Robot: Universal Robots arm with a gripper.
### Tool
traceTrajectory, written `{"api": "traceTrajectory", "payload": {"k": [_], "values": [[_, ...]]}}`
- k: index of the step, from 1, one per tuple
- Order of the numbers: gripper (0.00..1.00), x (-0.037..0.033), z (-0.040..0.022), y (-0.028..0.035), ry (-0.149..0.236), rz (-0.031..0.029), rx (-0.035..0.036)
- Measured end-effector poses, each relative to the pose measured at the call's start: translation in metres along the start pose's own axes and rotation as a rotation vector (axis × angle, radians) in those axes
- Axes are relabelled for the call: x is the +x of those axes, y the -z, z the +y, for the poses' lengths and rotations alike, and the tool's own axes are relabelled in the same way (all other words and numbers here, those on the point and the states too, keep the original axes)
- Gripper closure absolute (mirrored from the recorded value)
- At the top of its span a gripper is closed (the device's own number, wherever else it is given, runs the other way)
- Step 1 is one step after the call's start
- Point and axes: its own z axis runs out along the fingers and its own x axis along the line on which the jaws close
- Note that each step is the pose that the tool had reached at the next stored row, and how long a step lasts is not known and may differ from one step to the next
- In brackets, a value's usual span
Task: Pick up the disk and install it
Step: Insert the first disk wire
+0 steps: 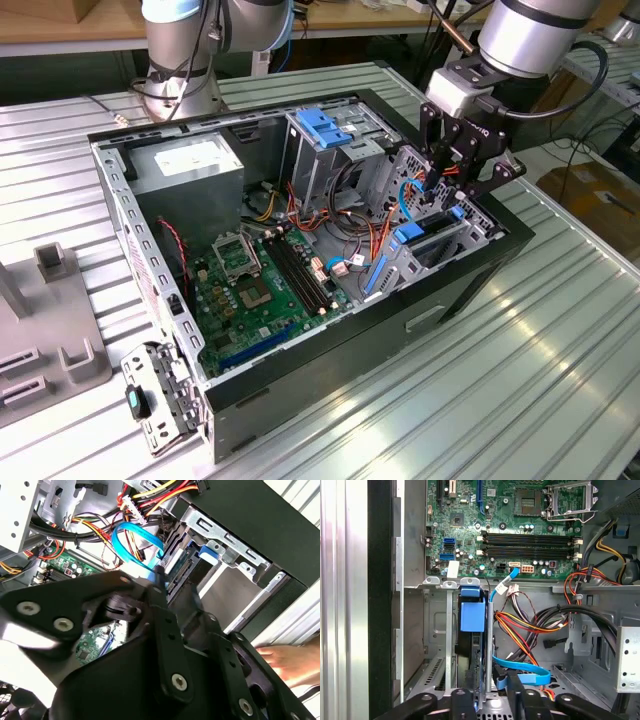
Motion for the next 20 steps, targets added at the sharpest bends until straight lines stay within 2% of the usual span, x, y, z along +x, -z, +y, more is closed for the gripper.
{"api": "traceTrajectory", "payload": {"k": [1,2,3,4,12,13,16,17,18,20], "values": [[0.72,0.0,0.0,0.0,0.0,0.0,0.0],[0.72,0.0,0.0,0.0,0.0,0.0,0.0],[0.78,0.0,0.0,0.0,0.0,0.0,0.0],[0.88,0.0,0.0,-0.0001,0.0,0.0,0.0],[0.9,0.0,0.0,-0.0001,0.0,0.0,0.0],[0.89,0.0,0.0,-0.0001,0.0,0.0,0.0],[0.71,0.0,0.0,-0.0002,0.0,0.0,0.0],[0.71,0.0,0.0,-0.0002,0.0,0.0,0.0],[0.64,0.0,0.0,-0.0002,0.0,0.0,0.0],[0.64,0.0,0.0,-0.0007,0.0,-0.0004,0.0]]}}
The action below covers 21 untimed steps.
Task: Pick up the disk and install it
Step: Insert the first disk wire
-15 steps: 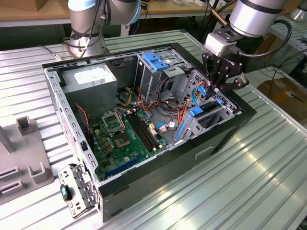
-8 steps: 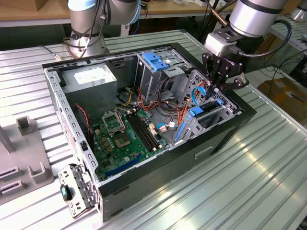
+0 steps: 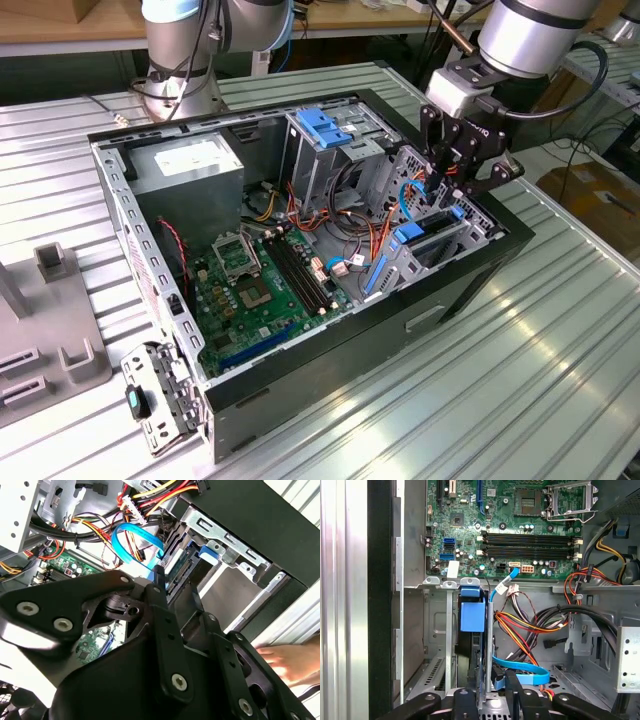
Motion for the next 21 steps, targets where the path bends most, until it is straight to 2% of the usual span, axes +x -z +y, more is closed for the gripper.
{"api": "traceTrajectory", "payload": {"k": [3,9,12,16,17,18,21], "values": [[0.64,0.0,0.0003,-0.0031,0.0,0.0004,-0.0002],[0.65,0.0,0.0004,-0.0035,0.0,0.0036,-0.0004],[0.84,0.0,0.0004,-0.0035,0.001,0.005,-0.0005],[0.84,0.0,0.0004,-0.0035,0.001,0.0075,-0.0006],[0.84,0.0,0.0023,-0.0035,0.026,0.0066,-0.0002],[0.84,0.0006,0.0028,-0.0035,0.068,0.0048,0.0015],[0.84,0.0019,0.0043,-0.0038,0.094,0.0034,0.0037]]}}
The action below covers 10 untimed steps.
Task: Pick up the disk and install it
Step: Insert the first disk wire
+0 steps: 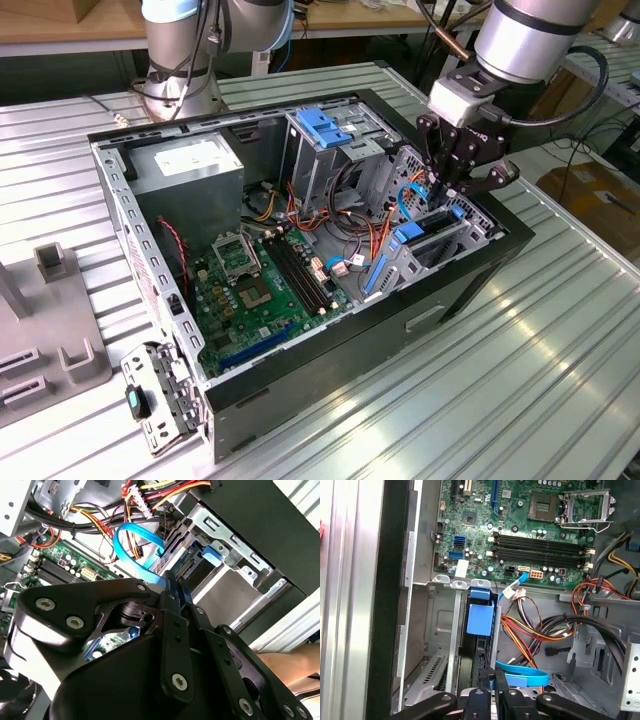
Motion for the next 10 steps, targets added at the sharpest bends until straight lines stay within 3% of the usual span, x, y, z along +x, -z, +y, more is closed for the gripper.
{"api": "traceTrajectory", "payload": {"k": [4,6,10], "values": [[0.84,0.0031,0.0056,-0.0016,0.016,-0.0002,0.0047],[0.84,0.0057,0.0067,-0.0018,0.025,-0.0006,0.0166],[0.84,0.0056,0.0078,-0.0027,0.025,-0.0008,0.0171]]}}
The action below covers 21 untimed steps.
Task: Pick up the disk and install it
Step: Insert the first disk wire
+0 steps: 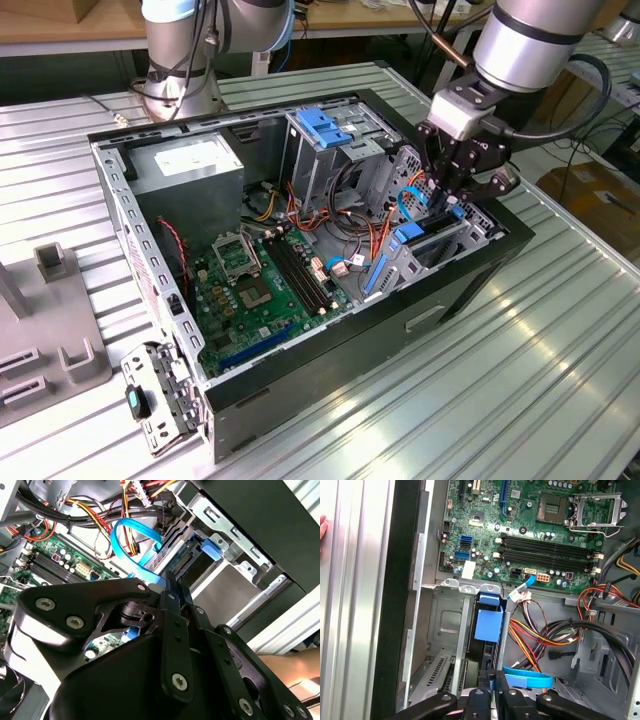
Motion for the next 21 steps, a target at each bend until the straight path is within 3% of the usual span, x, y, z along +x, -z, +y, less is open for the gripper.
{"api": "traceTrajectory", "payload": {"k": [21], "values": [[0.84,0.0,0.0014,-0.0031,-0.011,0.0007,-0.0001]]}}
